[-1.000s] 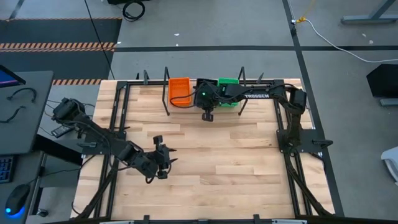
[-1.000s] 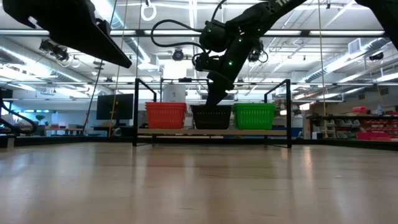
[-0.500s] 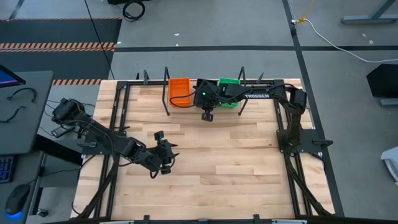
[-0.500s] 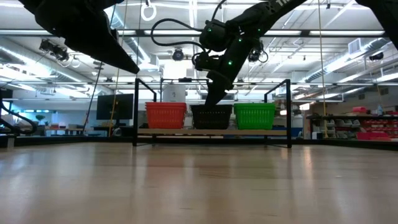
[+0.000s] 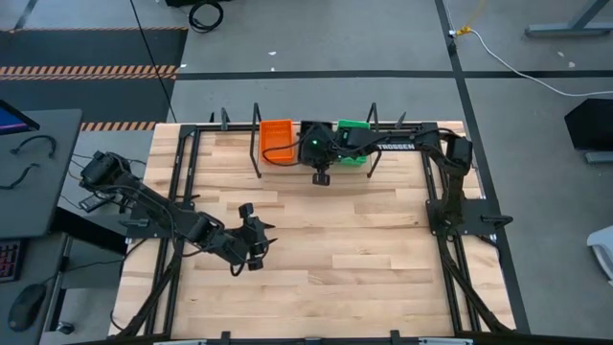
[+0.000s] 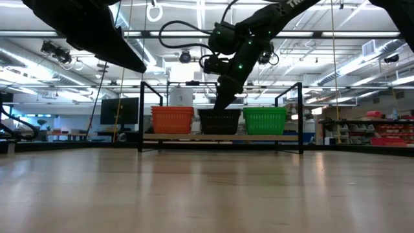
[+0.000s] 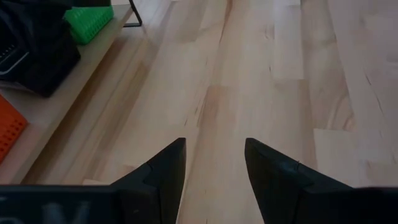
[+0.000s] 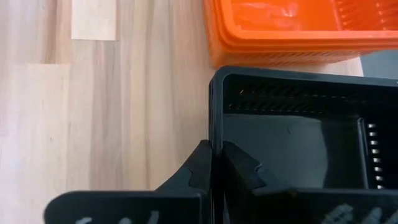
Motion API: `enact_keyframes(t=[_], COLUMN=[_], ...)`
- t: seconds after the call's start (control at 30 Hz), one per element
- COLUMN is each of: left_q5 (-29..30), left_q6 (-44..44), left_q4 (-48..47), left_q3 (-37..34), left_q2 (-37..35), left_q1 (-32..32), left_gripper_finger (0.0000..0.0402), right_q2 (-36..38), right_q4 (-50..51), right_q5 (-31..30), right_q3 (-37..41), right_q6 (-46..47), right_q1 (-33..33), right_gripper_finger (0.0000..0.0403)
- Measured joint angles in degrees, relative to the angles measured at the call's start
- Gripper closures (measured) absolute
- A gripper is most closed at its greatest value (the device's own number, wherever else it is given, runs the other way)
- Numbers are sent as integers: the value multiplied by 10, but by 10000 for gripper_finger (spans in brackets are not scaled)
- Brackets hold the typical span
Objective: Stack baskets on shelf by color
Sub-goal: Adjust the stacked bins on the shelf
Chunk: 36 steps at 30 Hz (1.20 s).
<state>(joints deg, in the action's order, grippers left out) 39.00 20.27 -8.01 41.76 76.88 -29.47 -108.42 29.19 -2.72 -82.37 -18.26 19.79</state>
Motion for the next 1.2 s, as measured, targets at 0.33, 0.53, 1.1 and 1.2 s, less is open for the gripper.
enact_keyframes(t=[0.33, 0.53, 1.1, 1.2], left_q5=[-2, -4, -14, -16], left_q6=[-1, -1, 0, -1], left_q4=[-1, -1, 0, 0], left_q3=[0, 0, 0, 0], left_q2=[0, 0, 0, 0], left_q1=[0, 0, 0, 0], left_gripper_finger=[230, 230, 230, 230], right_q2=[0, 0, 100, 117], right_q4=[0, 1, 34, 74], right_q5=[26, -13, -54, -90], right_q3=[0, 0, 0, 0], right_q6=[-28, -29, 50, 75], right_q1=[-8, -22, -60, -71], right_gripper_finger=[343, 295, 261, 261])
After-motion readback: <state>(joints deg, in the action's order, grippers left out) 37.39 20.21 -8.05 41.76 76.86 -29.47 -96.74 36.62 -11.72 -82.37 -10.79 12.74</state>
